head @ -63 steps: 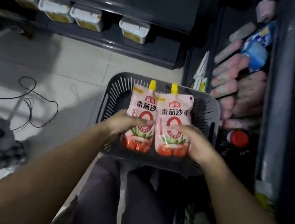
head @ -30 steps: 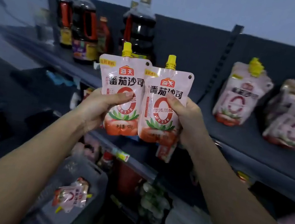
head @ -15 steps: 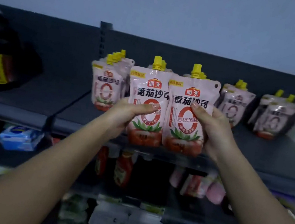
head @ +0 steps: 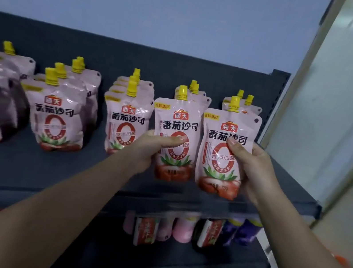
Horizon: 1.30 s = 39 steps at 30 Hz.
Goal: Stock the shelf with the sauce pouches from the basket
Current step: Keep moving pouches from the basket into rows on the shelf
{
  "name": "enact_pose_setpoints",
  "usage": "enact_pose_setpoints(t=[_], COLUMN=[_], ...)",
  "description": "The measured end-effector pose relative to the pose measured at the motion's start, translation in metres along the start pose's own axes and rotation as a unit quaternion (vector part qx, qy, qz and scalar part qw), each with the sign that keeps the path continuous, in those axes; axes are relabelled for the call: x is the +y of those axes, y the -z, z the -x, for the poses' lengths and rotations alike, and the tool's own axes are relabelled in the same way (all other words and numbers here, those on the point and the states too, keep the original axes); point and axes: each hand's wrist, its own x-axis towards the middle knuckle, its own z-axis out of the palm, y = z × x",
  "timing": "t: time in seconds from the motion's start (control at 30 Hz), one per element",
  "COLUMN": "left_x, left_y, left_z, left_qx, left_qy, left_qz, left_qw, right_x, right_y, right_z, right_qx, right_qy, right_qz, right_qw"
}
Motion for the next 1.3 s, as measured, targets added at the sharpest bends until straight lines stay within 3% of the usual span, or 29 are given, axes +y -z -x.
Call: enact_pose_setpoints(t=[0.33,0.57,0.9,1.07,1.3], left_x=[-0.004,-0.011,-0.005,-0.017,-0.028], left_y=[0.003,-0.009,-0.017,-0.019,-0.024], left_z=[-0.091,-0.115,-0.112,-0.107,-0.111], left_qx=[0.015,0.018,0.053,0.146,0.185], left_qy=[0.023,-0.006,-0.036,-0.081,-0.106], left_qz=[-0.034,-0.063,-0.180,-0.164,-0.162], left_qw=[0.999,0.998,0.982,0.972,0.963], right_x=[0.014,0.022,0.019,0.016,0.014], right_y=[0.042,0.070,0.109,0.126,0.134], right_z=[-0.084,-0.127,-0.173,-0.179,-0.182], right_qx=[0.033,0.008,-0.088,-0.201,-0.243], right_qy=[-0.027,-0.039,-0.026,-0.077,-0.078], right_qz=[0.034,0.008,0.113,0.202,0.243], right_qw=[0.999,0.999,0.989,0.955,0.936])
